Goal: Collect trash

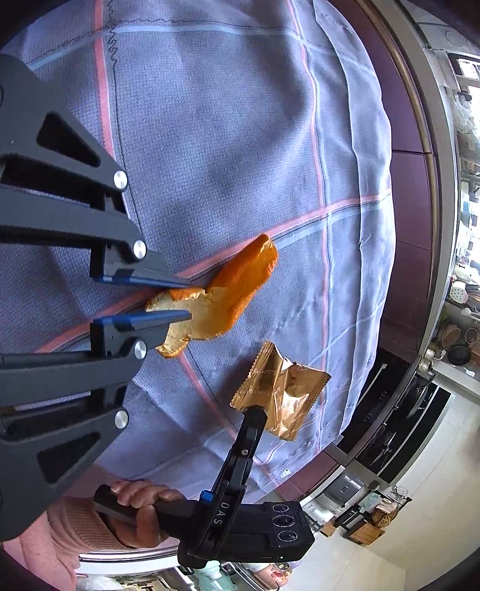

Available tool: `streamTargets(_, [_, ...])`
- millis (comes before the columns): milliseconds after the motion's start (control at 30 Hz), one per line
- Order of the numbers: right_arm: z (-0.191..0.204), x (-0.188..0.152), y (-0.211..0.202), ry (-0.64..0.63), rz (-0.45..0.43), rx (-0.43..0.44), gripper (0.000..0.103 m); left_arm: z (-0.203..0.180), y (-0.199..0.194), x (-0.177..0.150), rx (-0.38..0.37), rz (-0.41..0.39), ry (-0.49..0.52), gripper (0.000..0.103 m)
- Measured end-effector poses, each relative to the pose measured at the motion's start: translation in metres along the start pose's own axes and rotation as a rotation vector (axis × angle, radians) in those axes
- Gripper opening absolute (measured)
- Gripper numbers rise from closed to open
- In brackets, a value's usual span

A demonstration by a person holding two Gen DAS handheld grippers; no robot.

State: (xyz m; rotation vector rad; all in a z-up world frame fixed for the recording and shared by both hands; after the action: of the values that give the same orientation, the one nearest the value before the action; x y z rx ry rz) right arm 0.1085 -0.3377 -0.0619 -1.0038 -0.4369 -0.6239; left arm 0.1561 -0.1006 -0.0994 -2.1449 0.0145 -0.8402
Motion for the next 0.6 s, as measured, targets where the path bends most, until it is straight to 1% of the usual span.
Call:
streamTargets(167, [0.005, 0.002, -0.001, -0.005, -0.020, 0.007, 0.002, -0.007, -0.006, 0.000, 0.024, -0.028, 0.022, 0.004])
streamTargets(367, [0.014, 0.003, -0.005, -0.022, -0.044, 0.033, 0.002, -0.015, -0.023, -0.001, 0.062, -0.061, 0.068, 0.004])
streamTargets(600, [0.024, 0.004, -0.006, -0.041, -0.055, 0.052, 0.002, -0.016, -0.046, -0.005, 0.090, -0.105, 0.083, 0.004])
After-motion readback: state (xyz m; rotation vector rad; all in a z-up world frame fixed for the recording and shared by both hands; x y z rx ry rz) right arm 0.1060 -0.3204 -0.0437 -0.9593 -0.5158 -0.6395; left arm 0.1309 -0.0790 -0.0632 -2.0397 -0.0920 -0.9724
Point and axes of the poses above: each gripper's, at about its wrist camera, not at the fingertips, and y roughly the way its jaws point, z to its left, x to its top, the point moved 1 cm from there along y, roughly the way its jaws point, and after that the axes turned 9 degrees about -x, right-handed, at the moved point
